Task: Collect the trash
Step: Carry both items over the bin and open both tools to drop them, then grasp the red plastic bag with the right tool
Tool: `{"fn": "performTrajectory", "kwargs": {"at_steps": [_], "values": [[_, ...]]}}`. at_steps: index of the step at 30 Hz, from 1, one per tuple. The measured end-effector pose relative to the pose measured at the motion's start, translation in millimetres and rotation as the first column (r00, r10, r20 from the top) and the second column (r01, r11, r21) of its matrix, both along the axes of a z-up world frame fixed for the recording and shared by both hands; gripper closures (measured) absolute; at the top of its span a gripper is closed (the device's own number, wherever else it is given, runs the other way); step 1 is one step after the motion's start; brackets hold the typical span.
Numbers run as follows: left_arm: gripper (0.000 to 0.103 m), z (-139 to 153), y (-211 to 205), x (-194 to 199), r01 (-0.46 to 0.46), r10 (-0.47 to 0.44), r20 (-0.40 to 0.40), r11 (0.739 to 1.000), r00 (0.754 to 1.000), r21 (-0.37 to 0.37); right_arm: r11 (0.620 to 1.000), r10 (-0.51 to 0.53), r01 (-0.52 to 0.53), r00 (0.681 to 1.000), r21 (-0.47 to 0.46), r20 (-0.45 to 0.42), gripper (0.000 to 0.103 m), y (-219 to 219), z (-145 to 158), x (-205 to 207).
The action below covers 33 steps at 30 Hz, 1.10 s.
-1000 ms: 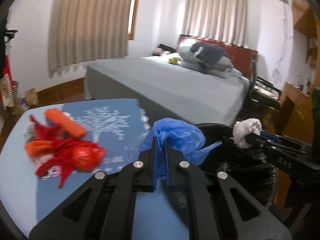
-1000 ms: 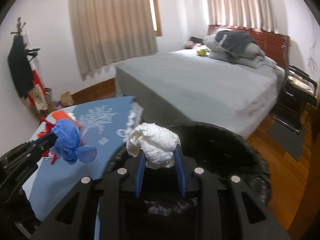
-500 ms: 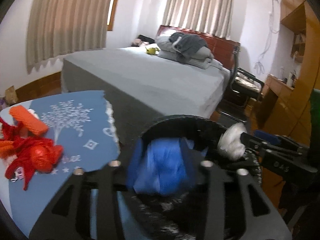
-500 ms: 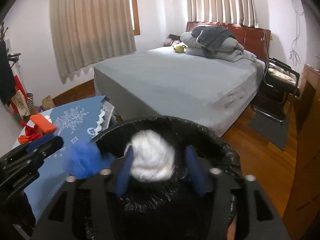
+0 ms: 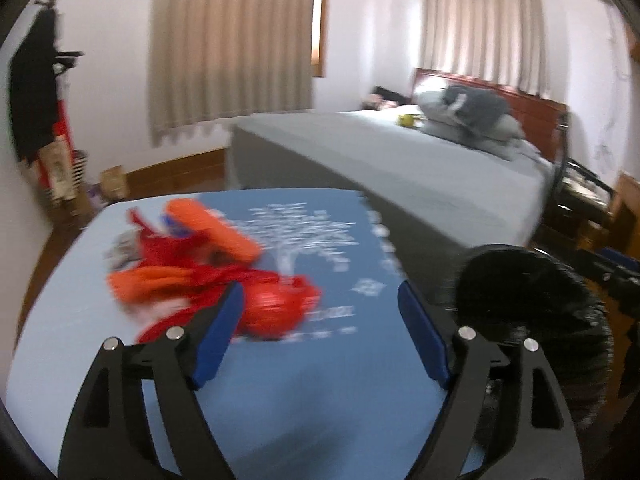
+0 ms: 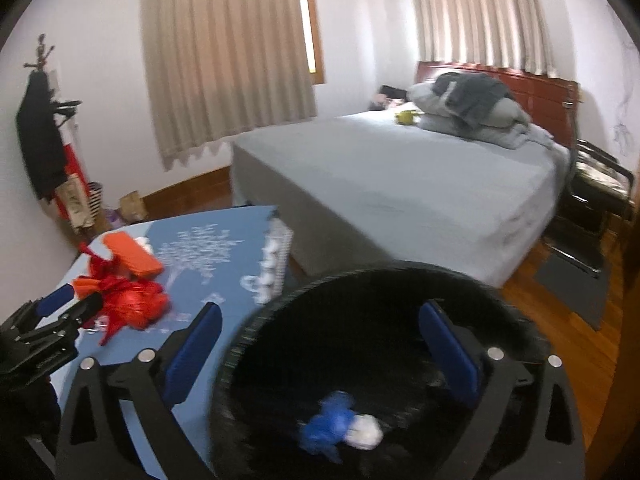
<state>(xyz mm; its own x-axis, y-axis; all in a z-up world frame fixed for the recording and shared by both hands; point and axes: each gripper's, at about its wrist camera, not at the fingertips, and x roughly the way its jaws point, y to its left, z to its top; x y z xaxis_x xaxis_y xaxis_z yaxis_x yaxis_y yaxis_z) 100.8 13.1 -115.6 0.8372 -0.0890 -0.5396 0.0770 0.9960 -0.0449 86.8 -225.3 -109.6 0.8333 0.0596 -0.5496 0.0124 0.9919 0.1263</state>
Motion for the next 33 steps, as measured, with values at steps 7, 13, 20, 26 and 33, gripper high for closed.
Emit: {"fn": "performTrajectory", "kwargs": {"at_steps": [7, 13, 20, 26, 33], "values": [[0.026, -11.5, 64.5, 5.9, -0.155, 0.155, -0.014, 0.987, 0.988, 0.047, 0.99, 0.139, -0.139, 0.99, 0.015, 0.0, 0.006, 72.2, -7.8, 35.5], [0.026, -28.3, 101.1, 14.4, -0.214, 0.217, -0.047, 0.975, 0.975, 0.06, 0.976, 0.22, -0.22, 0.975, 0.011, -0.025, 0.006, 129.9, -26.4, 67.5], [0.026, -43.3, 125.6, 22.1, -0.264, 0.268, -0.072, 0.963, 0.961, 0.059, 0.957, 0.29, -0.291, 0.954, 0.001, -0.079, 0.006, 178.4, -53.2, 93.4], [0.026, -46.5, 138.3, 23.6, -0.288, 0.294, -0.076, 0.954, 0.953, 0.079, 0.941, 0.337, -0.34, 0.933, 0.001, -0.129, 0.014, 203.0, -72.6, 107.1], [0.026, -46.3, 143.3, 21.0, -0.295, 0.299, -0.067, 0.954, 0.952, 0.06, 0.914, 0.403, -0.406, 0.898, 0.022, -0.176, 0.038, 218.3, -86.5, 113.4]]}}
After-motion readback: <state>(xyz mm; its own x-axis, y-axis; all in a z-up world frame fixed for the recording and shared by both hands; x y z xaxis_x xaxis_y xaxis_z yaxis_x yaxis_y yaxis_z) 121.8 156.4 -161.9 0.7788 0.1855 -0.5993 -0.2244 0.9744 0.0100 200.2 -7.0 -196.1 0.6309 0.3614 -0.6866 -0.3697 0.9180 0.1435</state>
